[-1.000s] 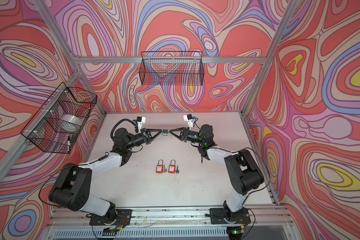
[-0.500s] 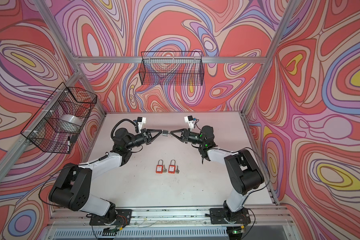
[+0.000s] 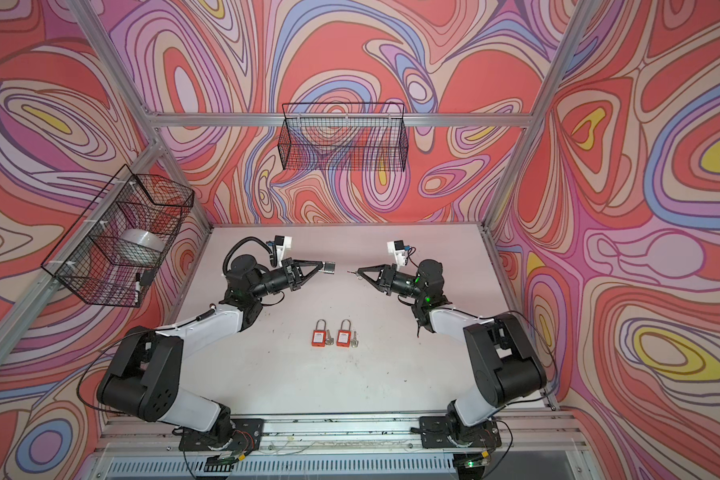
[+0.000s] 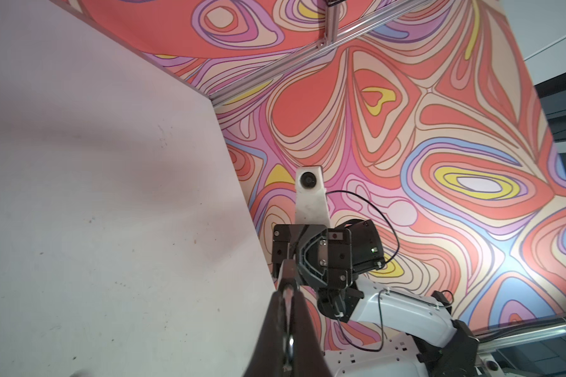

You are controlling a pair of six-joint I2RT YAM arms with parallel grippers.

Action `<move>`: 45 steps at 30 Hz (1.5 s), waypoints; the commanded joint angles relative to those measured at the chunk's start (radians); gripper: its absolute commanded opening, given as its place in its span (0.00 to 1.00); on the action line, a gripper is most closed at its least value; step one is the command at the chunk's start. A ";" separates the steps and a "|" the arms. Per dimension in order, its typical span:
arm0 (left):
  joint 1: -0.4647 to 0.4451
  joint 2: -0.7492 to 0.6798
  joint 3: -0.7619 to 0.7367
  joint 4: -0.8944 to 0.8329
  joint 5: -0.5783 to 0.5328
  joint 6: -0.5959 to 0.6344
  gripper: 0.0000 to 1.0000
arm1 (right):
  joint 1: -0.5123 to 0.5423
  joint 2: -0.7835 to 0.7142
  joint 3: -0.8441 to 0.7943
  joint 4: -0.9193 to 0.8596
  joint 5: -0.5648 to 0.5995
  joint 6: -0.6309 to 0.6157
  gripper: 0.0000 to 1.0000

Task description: Lock with the key

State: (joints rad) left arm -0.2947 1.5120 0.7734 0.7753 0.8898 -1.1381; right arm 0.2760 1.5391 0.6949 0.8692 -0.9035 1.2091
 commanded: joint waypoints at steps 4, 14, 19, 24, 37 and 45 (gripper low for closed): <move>-0.034 -0.043 0.151 -0.566 -0.010 0.405 0.00 | -0.004 -0.215 -0.063 -0.481 0.195 -0.228 0.00; -0.206 0.143 0.421 -1.100 -0.119 0.778 0.00 | -0.004 -0.409 -0.116 -0.843 0.466 -0.300 0.00; -0.287 0.274 0.547 -1.244 -0.137 0.879 0.00 | -0.004 -0.504 -0.165 -0.910 0.568 -0.265 0.00; -0.347 0.401 0.662 -1.370 -0.136 0.961 0.00 | -0.004 -0.608 -0.207 -0.981 0.649 -0.242 0.00; -0.409 0.610 0.835 -1.536 -0.126 1.064 0.00 | -0.004 -0.695 -0.233 -1.039 0.677 -0.238 0.00; -0.416 0.675 0.892 -1.608 -0.143 1.114 0.00 | -0.004 -0.675 -0.234 -1.022 0.659 -0.243 0.00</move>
State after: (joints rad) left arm -0.7040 2.1639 1.6348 -0.7547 0.7467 -0.0784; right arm 0.2756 0.8600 0.4717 -0.1505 -0.2474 0.9733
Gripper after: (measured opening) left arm 0.065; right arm 0.048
